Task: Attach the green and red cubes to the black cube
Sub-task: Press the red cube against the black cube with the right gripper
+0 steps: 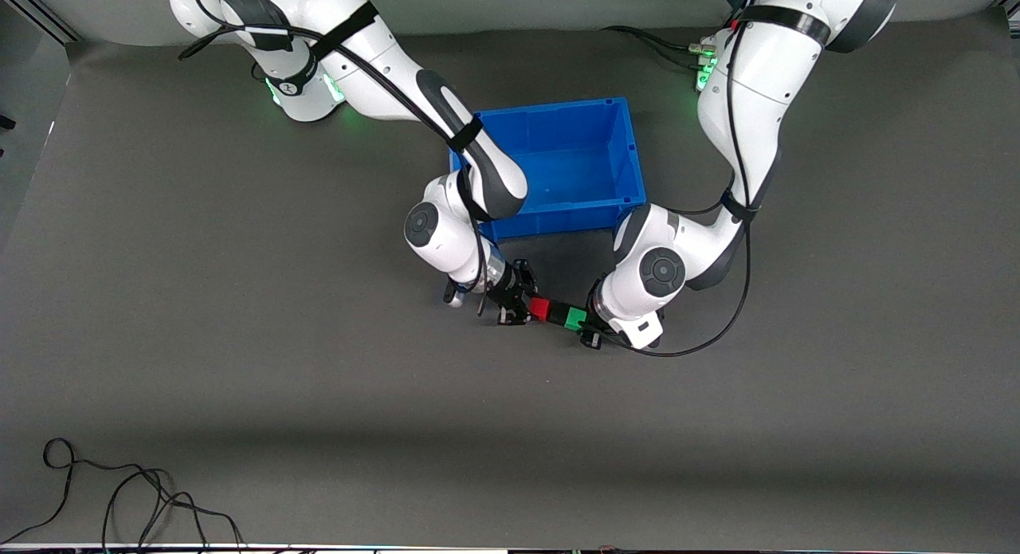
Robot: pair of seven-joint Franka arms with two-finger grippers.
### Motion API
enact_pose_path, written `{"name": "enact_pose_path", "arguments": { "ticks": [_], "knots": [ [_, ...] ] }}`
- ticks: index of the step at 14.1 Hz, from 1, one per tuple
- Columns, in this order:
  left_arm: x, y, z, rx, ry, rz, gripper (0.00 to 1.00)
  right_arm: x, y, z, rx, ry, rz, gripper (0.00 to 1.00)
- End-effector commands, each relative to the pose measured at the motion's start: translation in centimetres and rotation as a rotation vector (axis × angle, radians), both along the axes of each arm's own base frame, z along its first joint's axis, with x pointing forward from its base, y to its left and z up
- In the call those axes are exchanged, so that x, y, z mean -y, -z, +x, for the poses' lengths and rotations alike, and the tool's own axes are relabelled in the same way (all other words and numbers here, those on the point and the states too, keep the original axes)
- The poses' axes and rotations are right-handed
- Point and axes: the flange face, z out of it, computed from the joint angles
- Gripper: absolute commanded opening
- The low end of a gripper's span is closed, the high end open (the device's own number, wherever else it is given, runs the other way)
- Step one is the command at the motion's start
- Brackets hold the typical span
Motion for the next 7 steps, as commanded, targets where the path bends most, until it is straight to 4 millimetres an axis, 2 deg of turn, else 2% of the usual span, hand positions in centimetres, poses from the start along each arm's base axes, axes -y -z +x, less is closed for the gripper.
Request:
{"name": "enact_pose_path", "arguments": {
  "ticks": [1, 2, 3, 4, 5, 7],
  "knots": [
    [1.10, 3.31, -0.89, -0.017, -0.007, 0.023, 0.00, -0.62, 0.21, 0.28, 0.002, 0.036, 0.018, 0.36],
    [1.10, 3.31, -0.89, -0.017, -0.007, 0.023, 0.00, -0.65, 0.13, 0.32, 0.005, 0.035, 0.018, 0.45],
    [1.12, 3.25, -0.84, -0.015, -0.007, 0.022, 0.00, -0.84, 0.06, 0.31, 0.006, 0.032, 0.020, 0.48],
    [1.12, 3.25, -0.84, -0.015, -0.007, 0.022, 0.00, -0.72, 0.29, 0.38, 0.007, 0.035, 0.018, 0.61],
    [1.12, 3.25, -0.84, -0.015, -0.006, 0.022, 0.00, -0.65, 0.31, 0.45, 0.014, 0.039, 0.017, 0.82],
    [1.12, 3.25, -0.84, -0.015, -0.006, 0.022, 0.00, -0.50, 0.75, 0.46, 0.019, 0.045, 0.011, 1.00]
  ]
}}
